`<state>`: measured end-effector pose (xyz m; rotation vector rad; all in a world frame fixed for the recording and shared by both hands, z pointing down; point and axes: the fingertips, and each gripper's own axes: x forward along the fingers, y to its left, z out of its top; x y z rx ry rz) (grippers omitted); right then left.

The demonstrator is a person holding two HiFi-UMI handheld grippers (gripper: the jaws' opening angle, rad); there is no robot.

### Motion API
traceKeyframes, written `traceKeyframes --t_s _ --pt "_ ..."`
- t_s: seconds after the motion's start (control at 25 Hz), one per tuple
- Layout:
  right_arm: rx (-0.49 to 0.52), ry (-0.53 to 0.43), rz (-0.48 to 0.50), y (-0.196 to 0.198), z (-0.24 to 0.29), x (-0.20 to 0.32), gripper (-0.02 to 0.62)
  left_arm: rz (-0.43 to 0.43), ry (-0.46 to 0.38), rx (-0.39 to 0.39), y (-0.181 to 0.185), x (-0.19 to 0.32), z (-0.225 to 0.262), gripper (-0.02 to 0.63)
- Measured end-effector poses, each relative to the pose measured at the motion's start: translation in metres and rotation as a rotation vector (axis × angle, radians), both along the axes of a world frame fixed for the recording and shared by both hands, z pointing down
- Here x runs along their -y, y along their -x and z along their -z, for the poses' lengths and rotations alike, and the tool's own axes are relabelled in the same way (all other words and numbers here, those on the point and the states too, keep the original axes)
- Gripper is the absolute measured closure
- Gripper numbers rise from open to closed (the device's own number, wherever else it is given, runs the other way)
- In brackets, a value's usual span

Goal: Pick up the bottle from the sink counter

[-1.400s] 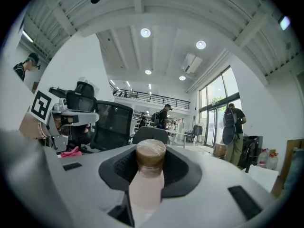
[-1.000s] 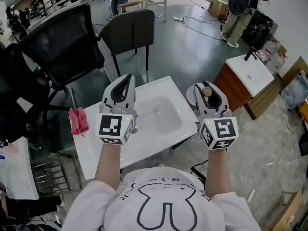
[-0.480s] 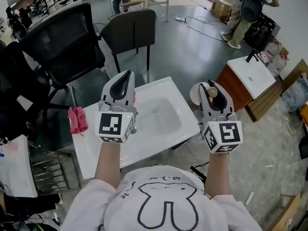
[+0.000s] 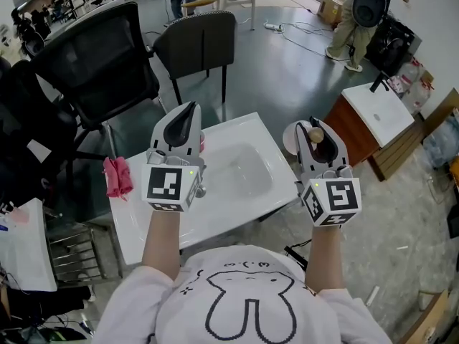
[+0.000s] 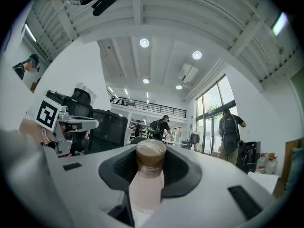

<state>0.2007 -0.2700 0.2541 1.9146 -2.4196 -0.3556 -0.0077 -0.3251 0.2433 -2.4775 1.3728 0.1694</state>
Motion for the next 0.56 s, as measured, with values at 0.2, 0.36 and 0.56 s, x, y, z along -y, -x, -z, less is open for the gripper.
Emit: traceKeyframes --t_s 0.2,0.36,0.56 --pt "0.009 0.006 -0.005 -0.0039 -0.0006 0.0016 0.456 0.001 0.000 0.002 -0.0019 0.0017 -0.0001 0.597" --pt "0.012 0.004 -0.008 -0.0035 0.0005 0.0012 0.457 -0.001 -0.003 -0.001 -0.0008 0.0012 0.0011 0.597" --pt "0.012 0.005 -0.005 -0.0006 0.0011 0.0007 0.456 -0.001 -0.002 -0.005 0.0021 0.0009 0.0012 0.597"
